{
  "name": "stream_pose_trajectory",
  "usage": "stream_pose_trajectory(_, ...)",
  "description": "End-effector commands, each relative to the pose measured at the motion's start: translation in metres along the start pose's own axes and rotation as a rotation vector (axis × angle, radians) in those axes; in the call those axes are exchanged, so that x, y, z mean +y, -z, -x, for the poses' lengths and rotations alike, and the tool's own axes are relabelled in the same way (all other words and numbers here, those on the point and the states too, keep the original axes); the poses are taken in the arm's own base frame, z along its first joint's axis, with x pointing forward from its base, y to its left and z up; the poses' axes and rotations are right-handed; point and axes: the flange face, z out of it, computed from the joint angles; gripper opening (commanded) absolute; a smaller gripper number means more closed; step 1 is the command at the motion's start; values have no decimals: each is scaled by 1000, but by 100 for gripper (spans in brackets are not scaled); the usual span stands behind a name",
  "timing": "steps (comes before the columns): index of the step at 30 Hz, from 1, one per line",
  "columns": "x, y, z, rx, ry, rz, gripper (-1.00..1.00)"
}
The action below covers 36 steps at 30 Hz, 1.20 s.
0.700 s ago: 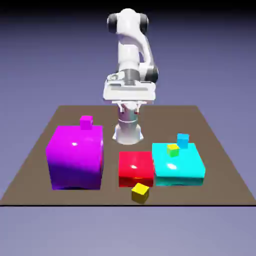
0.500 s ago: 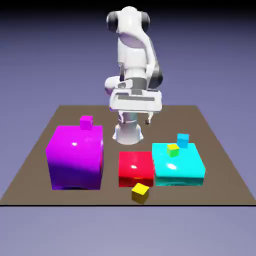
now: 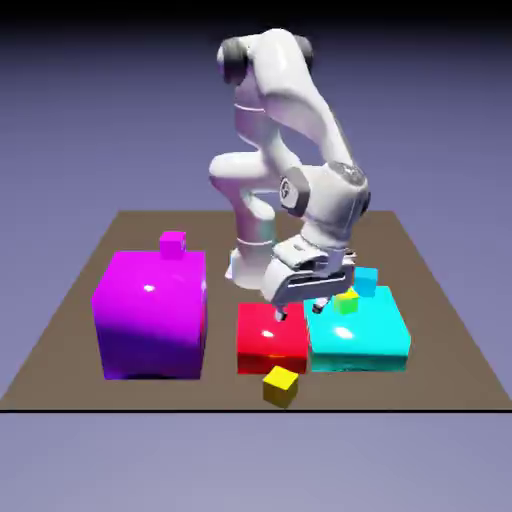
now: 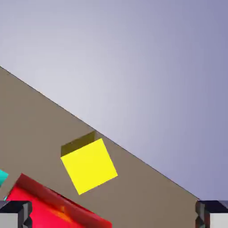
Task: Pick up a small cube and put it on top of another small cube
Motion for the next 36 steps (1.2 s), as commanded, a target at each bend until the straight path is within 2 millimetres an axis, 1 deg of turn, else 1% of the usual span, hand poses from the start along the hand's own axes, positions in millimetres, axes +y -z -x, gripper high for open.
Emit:
stream_pose_trajectory(1, -7, -7, -4, -27, 26, 31, 0)
stream_pose_trajectory(6, -40, -43, -20, -160, 146, 183, 0)
stream_pose_trajectory(11, -69, -82, -31, -290, 246, 334, 0)
stream_pose_trajectory(16, -94, -122, -37, -421, 325, 484, 0)
stream_pose_trajectory(21, -113, -163, -36, -555, 381, 631, 0)
stream_pose_trajectory(22, -115, -169, -36, -575, 388, 652, 0)
stream_pose_trajectory(23, -115, -169, -36, -575, 388, 652, 0)
stream_pose_trajectory(27, -91, -217, -19, -575, 388, 653, 0)
stream_pose_trajectory(28, -89, -221, -18, -575, 388, 652, 0)
stream_pose_trajectory(29, -89, -221, -18, -575, 388, 652, -100)
stream_pose_trajectory(30, -89, -221, -18, -575, 388, 652, -100)
stream_pose_trajectory(34, -113, -173, -35, -575, 388, 653, -100)
stream_pose_trajectory(35, -117, -157, -39, -563, 405, 617, -100)
stream_pose_trajectory(36, -127, -140, -31, -558, 406, 574, -100)
